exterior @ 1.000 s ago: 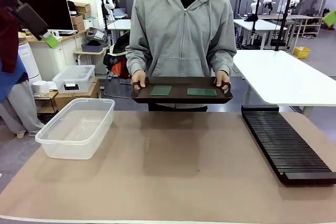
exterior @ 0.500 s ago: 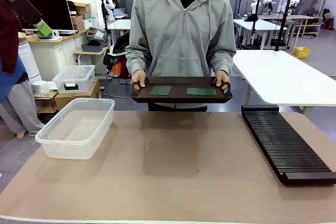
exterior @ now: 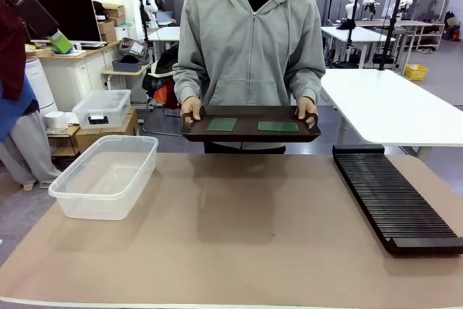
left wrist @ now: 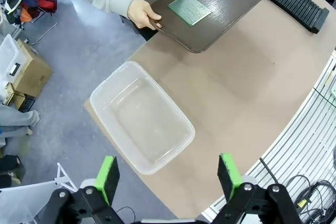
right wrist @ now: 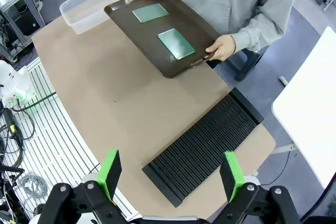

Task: Sort PCBs into racks and boxes based on the side picked up.
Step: Pick up the Blank PCB handed by the Human.

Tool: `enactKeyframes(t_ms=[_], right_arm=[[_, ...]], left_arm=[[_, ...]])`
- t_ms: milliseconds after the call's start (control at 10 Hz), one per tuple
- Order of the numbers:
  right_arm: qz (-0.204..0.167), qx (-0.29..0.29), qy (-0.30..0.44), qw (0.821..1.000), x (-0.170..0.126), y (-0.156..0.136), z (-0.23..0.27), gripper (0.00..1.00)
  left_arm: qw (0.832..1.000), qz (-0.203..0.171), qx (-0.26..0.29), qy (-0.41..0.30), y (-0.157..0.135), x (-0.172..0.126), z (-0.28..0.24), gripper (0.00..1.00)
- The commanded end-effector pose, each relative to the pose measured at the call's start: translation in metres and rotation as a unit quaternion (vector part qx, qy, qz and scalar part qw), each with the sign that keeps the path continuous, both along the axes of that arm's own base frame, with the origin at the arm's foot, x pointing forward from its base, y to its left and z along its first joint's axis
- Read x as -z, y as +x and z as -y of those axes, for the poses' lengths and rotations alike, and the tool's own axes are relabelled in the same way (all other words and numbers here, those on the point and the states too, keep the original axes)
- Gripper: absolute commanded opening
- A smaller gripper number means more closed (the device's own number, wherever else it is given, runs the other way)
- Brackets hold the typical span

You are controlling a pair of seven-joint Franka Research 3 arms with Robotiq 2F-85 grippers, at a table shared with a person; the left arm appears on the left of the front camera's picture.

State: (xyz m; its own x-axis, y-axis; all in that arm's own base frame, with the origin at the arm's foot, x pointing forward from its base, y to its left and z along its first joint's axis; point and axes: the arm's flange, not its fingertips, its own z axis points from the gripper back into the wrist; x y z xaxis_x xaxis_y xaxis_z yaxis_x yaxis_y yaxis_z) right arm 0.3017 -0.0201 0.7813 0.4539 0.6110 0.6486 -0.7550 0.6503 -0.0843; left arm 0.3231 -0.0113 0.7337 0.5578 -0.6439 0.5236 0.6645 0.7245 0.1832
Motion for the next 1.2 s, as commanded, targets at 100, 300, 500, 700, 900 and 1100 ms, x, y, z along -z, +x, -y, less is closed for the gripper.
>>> enactKeyframes(t_ms=[100,300,500,700,900,1100], right_arm=[[-0.004,-0.005,0.000,1.000,0.002,0.000,-0.002,1.00],[-0.011,-0.010,0.010,1.000,-0.002,-0.003,0.002,1.00],[-0.028,-0.035,0.020,0.999,-0.009,-0.007,0.009,1.00],[-0.029,-0.052,0.030,0.998,-0.015,-0.011,0.018,1.00],[-0.031,-0.066,0.038,0.997,-0.020,-0.014,0.024,1.00],[-0.035,-0.072,0.039,0.996,-0.029,-0.018,0.033,1.00]], left_arm=[[1.000,-0.007,-0.002,-0.001,-0.001,0.001,-0.001,1.00],[1.000,0.006,0.019,-0.002,-0.004,-0.003,-0.001,1.00],[0.999,0.026,0.032,-0.006,-0.012,-0.009,0.000,1.00],[0.998,0.034,0.052,-0.008,-0.016,-0.017,-0.003,1.00],[0.996,0.040,0.073,-0.013,-0.020,-0.025,-0.006,1.00],[0.994,0.038,0.098,-0.023,-0.022,-0.032,-0.006,1.00]])
